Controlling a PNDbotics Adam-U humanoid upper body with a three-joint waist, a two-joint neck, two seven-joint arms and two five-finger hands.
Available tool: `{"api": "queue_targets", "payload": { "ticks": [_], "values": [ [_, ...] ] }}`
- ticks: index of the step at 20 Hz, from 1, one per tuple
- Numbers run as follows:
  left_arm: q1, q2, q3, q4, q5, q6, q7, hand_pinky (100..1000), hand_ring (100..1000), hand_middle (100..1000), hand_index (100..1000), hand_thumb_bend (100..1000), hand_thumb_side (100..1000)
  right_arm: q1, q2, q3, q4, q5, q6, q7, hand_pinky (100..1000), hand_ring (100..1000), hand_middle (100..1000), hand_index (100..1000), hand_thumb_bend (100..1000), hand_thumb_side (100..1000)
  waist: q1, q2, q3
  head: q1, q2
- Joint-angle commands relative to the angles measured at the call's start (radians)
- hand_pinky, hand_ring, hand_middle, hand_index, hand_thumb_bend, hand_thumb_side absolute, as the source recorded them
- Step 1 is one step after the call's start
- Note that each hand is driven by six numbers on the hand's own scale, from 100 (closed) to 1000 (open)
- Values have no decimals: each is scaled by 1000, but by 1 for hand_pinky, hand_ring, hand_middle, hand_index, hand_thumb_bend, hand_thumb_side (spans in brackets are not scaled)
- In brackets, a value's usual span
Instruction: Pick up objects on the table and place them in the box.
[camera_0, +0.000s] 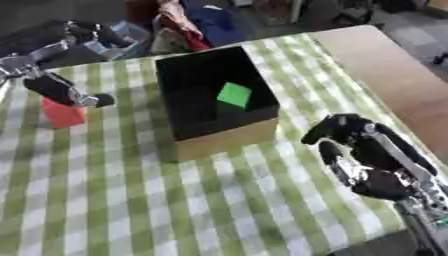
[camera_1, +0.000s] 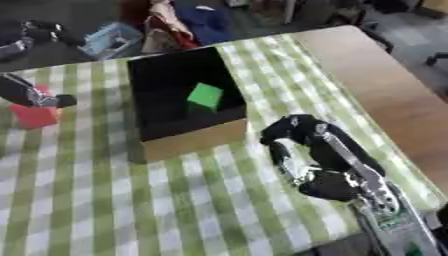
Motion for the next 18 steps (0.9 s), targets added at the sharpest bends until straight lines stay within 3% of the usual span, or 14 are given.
{"api": "queue_targets", "payload": {
  "ticks": [1,10,18],
  "values": [
    [-7,48,26,26,-42,8,16,822,765,797,897,565,429,-2,-23,-10,-10,6,-2,-5,762,671,550,695,100,380,-5,-24,4,-4,7],
    [-11,54,69,169,-175,59,103,753,699,741,883,562,480,3,-22,-10,-11,9,-1,-11,761,673,550,694,100,377,-9,-32,0,-3,6],
    [-12,62,101,267,-260,91,176,723,668,716,879,561,487,0,-24,-5,-13,7,0,-10,761,674,549,695,100,380,-10,-21,-25,5,-3]
  ]
}}
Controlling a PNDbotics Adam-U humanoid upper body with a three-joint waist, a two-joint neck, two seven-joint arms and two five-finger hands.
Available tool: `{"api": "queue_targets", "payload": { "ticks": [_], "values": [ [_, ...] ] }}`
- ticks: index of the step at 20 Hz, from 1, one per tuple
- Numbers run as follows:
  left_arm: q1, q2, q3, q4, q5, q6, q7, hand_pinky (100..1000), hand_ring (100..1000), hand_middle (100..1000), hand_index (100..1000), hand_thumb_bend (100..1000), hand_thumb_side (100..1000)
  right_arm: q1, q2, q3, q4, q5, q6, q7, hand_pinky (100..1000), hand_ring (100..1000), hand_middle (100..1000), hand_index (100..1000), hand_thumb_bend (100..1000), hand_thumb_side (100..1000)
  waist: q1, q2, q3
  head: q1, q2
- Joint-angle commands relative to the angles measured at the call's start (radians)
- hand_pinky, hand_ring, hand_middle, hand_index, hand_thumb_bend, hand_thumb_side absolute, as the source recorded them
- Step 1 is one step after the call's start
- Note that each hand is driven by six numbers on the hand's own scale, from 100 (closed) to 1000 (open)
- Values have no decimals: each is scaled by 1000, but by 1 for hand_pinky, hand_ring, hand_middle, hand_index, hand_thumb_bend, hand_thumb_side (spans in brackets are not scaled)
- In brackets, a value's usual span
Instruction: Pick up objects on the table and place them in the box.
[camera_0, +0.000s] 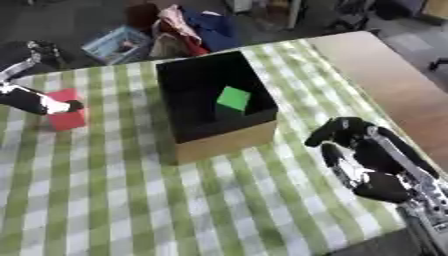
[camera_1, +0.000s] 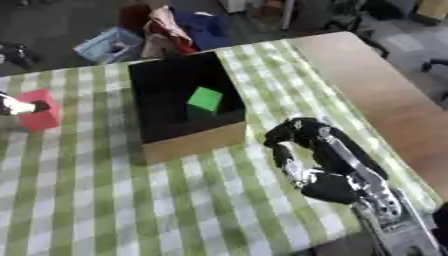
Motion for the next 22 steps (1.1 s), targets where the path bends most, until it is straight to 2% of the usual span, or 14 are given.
{"api": "queue_targets", "payload": {
  "ticks": [1,11,22],
  "values": [
    [-18,49,27,25,-27,11,32,719,664,713,878,560,488,-11,-17,-3,-13,6,-1,-1,761,674,549,695,100,381,-2,-10,-6,4,-4],
    [-2,81,58,83,-66,34,104,699,622,683,875,541,484,-15,-19,-2,-14,3,0,0,761,673,549,695,100,387,-2,14,-36,17,-11],
    [18,84,69,122,-92,33,101,686,583,620,873,526,504,-18,-18,-4,-14,1,0,0,762,674,549,695,100,395,0,31,-42,93,-15]
  ]
}}
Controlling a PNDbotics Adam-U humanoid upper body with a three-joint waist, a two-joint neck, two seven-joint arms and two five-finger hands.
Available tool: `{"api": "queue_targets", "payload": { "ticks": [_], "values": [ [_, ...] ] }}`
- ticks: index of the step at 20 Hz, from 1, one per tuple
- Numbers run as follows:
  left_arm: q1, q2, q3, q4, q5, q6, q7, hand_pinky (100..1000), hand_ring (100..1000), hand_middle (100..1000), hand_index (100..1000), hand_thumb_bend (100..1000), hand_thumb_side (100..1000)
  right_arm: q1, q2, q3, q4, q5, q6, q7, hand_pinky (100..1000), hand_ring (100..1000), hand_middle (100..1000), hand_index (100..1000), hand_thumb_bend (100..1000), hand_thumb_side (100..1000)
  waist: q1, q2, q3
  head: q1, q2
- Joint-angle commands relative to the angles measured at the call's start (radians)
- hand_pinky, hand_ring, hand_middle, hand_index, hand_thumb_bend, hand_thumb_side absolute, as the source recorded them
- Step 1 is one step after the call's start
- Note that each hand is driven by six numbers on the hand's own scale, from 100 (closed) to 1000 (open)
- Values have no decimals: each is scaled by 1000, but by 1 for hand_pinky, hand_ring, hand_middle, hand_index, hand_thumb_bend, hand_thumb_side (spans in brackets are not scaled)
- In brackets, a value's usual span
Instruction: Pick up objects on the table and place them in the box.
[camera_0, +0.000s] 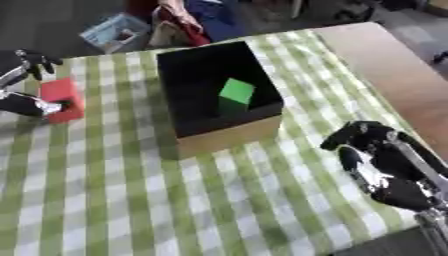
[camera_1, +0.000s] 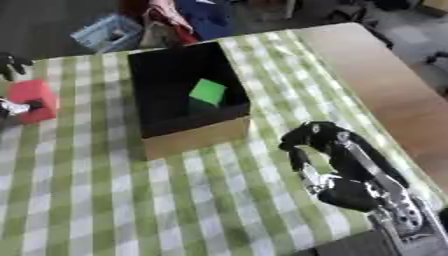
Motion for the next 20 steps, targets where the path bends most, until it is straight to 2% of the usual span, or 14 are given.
{"api": "queue_targets", "payload": {
  "ticks": [1,8,19,20],
  "values": [
    [-8,42,19,-1,-8,-3,-1,685,580,617,872,523,506,-12,-18,-5,-14,1,0,0,762,674,549,695,100,396,0,-14,-1,18,-8],
    [0,32,23,18,-23,4,1,662,535,570,858,499,448,-14,-18,-6,-14,0,0,1,762,674,549,695,100,398,0,-6,-1,32,-12],
    [2,7,18,36,-61,2,4,627,468,495,815,468,363,-14,-17,-7,-12,0,-1,3,762,674,549,696,100,396,-5,-4,4,32,-14],
    [2,6,18,37,-62,1,5,620,455,479,803,461,335,-14,-17,-7,-11,0,-1,2,762,674,549,696,100,396,-5,-5,4,31,-14]
  ]
}}
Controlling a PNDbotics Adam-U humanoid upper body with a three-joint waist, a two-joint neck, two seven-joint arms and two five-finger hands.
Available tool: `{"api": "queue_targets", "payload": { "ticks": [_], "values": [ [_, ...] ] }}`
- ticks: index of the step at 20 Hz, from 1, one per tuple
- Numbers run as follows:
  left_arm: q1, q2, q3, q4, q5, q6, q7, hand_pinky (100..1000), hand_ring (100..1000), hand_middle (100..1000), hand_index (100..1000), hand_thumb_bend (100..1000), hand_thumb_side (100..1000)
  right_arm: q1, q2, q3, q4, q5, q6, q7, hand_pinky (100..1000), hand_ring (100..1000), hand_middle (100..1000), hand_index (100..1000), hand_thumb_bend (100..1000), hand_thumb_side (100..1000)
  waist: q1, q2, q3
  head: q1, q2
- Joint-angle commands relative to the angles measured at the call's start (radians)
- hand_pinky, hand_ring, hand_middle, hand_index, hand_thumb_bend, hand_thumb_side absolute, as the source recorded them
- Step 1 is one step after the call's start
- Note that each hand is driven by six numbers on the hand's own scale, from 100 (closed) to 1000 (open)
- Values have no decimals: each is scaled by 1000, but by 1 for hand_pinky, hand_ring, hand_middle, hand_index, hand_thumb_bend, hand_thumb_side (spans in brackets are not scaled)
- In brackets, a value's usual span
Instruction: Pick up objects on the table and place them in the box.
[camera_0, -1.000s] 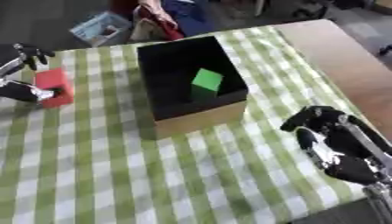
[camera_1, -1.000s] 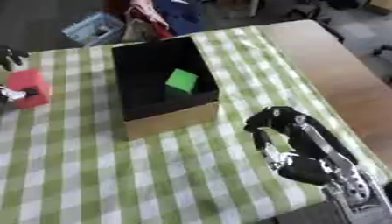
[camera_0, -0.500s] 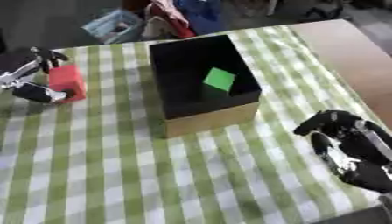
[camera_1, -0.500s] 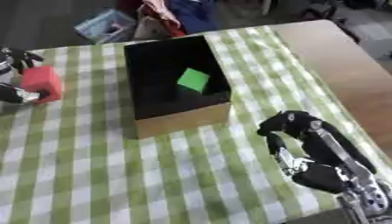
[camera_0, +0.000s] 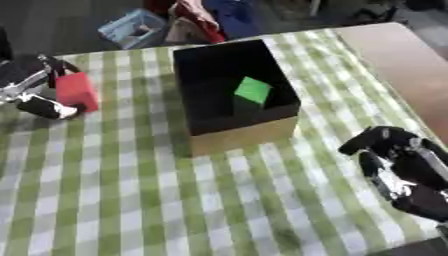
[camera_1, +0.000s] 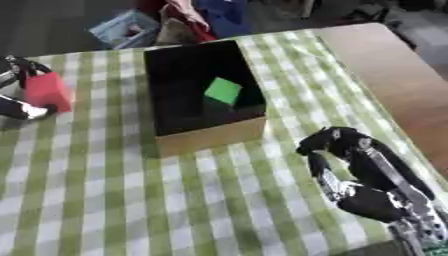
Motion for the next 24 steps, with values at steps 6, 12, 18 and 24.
{"api": "queue_targets", "payload": {
  "ticks": [6,12,18,24],
  "values": [
    [-2,10,10,-5,22,-11,24,589,374,382,714,388,235,-9,-15,-7,-10,1,-2,3,762,674,549,696,100,394,-5,-20,6,-5,-9],
    [0,14,5,-44,104,-11,39,574,334,336,602,317,207,-7,-14,-7,-9,2,-2,4,763,675,550,696,100,392,-5,-30,11,-6,-7],
    [-16,20,-7,-107,211,-9,14,565,319,320,589,275,182,-5,-13,-6,-7,4,-3,6,763,675,550,697,100,389,-2,-41,12,-5,-5],
    [-45,8,-42,-207,310,-24,-31,565,314,314,586,261,161,-5,-11,-2,-5,5,-3,11,763,675,550,697,100,387,0,-50,7,-1,-7]
  ]
}}
